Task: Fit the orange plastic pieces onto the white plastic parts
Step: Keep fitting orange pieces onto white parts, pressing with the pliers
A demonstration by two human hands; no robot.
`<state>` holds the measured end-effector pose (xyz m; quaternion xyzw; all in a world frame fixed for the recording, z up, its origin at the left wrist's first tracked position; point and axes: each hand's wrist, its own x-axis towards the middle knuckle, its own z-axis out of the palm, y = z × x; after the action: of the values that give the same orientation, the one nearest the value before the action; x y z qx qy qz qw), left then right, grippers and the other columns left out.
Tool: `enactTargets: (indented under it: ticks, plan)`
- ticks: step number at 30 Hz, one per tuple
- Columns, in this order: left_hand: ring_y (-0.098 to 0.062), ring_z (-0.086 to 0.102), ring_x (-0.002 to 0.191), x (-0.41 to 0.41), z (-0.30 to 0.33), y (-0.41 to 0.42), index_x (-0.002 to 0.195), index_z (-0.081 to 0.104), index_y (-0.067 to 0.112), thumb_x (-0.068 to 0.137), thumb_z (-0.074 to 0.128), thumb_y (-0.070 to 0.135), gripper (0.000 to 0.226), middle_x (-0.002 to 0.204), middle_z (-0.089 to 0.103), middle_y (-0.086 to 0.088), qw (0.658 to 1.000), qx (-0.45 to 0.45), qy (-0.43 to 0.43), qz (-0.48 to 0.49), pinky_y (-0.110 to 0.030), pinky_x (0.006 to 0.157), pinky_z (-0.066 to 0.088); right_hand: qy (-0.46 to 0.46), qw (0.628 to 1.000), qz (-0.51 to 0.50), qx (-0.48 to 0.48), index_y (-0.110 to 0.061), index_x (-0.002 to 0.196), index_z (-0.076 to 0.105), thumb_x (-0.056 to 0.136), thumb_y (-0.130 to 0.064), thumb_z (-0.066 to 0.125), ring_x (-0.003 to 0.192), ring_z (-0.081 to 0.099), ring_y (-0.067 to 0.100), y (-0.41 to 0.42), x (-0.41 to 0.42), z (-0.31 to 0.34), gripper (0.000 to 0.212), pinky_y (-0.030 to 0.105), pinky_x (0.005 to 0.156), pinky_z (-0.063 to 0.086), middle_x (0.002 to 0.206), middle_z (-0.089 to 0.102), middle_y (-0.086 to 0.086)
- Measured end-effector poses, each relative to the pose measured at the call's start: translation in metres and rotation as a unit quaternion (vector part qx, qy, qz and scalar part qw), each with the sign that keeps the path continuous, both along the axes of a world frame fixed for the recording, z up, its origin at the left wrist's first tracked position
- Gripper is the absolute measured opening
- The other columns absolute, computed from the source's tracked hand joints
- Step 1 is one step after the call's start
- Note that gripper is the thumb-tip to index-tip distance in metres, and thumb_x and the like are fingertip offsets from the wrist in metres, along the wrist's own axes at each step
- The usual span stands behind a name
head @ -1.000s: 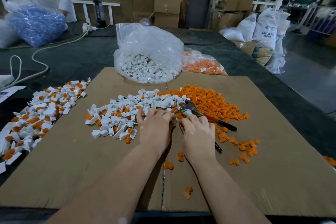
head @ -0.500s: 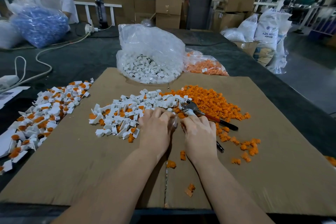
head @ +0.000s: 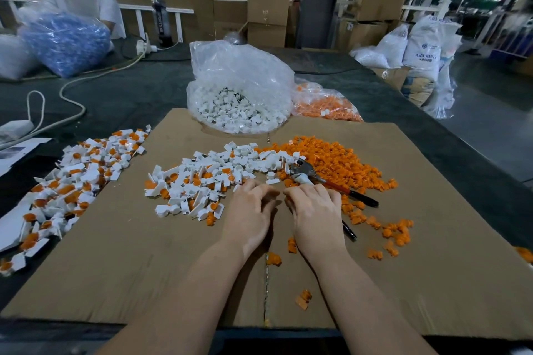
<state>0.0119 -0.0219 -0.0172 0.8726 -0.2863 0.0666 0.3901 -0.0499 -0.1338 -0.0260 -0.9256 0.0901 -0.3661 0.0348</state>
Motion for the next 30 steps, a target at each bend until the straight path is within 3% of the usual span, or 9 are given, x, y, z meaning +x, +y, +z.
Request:
enactTargets:
  ticks: [3, 9, 12, 15, 19, 26, 30]
  plan:
    - [-0.010, 0.044, 0.096, -0.0008, 0.0020, 0.0006, 0.113, 0.066, 0.017, 0.094, 0.052, 0.024, 0.025, 0.099, 0.056, 0.003, 1.000, 0.001, -0.002, -0.010, -0.009, 0.072, 0.021, 0.009, 1.000, 0.001, 0.003, -0.017, 0.084, 0.070, 0.068, -0.002, 0.078, 0.072, 0.059, 0.021, 0.0015, -0.0010, 0.0013, 0.024, 0.035, 0.070, 0.044, 0.077, 0.066, -0.001]
    - [-0.014, 0.052, 0.108, -0.0030, 0.0044, 0.0032, 0.128, 0.056, 0.022, 0.091, 0.055, 0.008, 0.039, 0.114, 0.060, 0.001, 1.000, -0.016, 0.012, -0.006, -0.007, 0.080, 0.028, 0.025, 0.999, 0.016, 0.024, -0.016, 0.090, 0.071, 0.069, 0.001, 0.077, 0.072, 0.056, 0.025, 0.0016, -0.0037, 0.0037, 0.028, 0.035, 0.068, 0.041, 0.075, 0.062, 0.002]
    - [-0.013, 0.053, 0.097, -0.0032, 0.0043, 0.0029, 0.111, 0.066, 0.015, 0.090, 0.058, 0.013, 0.022, 0.103, 0.055, 0.003, 0.999, -0.033, 0.024, -0.006, -0.010, 0.079, 0.036, 0.030, 0.997, 0.035, 0.058, -0.013, 0.092, 0.071, 0.076, -0.004, 0.073, 0.074, 0.056, 0.027, 0.0014, -0.0040, 0.0048, 0.019, 0.037, 0.070, 0.040, 0.078, 0.063, 0.005]
    - [-0.008, 0.050, 0.086, -0.0032, 0.0043, 0.0031, 0.094, 0.067, 0.012, 0.086, 0.063, 0.011, 0.009, 0.092, 0.049, 0.008, 0.998, -0.061, 0.026, 0.013, -0.004, 0.072, 0.036, 0.029, 0.990, 0.039, 0.134, -0.009, 0.084, 0.069, 0.077, -0.011, 0.073, 0.076, 0.058, 0.027, 0.0017, -0.0036, 0.0075, 0.008, 0.037, 0.073, 0.038, 0.077, 0.066, 0.006]
    - [-0.008, 0.047, 0.081, -0.0022, 0.0034, 0.0038, 0.081, 0.058, 0.023, 0.085, 0.065, 0.017, 0.010, 0.083, 0.048, 0.012, 0.996, -0.072, 0.043, 0.034, -0.007, 0.065, 0.033, 0.030, 0.986, 0.043, 0.161, -0.009, 0.075, 0.066, 0.077, -0.015, 0.074, 0.071, 0.056, 0.024, 0.0014, -0.0035, 0.0081, 0.010, 0.032, 0.073, 0.031, 0.070, 0.064, 0.003]
    - [-0.008, 0.046, 0.085, 0.0020, 0.0011, 0.0045, 0.088, 0.059, 0.022, 0.090, 0.059, 0.023, 0.002, 0.090, 0.052, 0.007, 0.992, -0.099, 0.072, 0.031, -0.001, 0.067, 0.031, 0.037, 0.987, 0.044, 0.151, -0.010, 0.079, 0.066, 0.083, -0.013, 0.068, 0.074, 0.057, 0.024, 0.0018, -0.0037, 0.0092, 0.006, 0.031, 0.074, 0.031, 0.073, 0.064, 0.004]
    - [-0.001, 0.048, 0.077, 0.0016, 0.0015, 0.0051, 0.085, 0.058, 0.023, 0.088, 0.061, 0.020, 0.005, 0.089, 0.055, 0.008, 0.988, -0.117, 0.092, 0.035, -0.002, 0.065, 0.034, 0.036, 0.987, 0.046, 0.150, -0.010, 0.078, 0.064, 0.084, -0.014, 0.066, 0.073, 0.055, 0.022, 0.0016, -0.0040, 0.0091, 0.008, 0.030, 0.073, 0.030, 0.073, 0.063, 0.002]
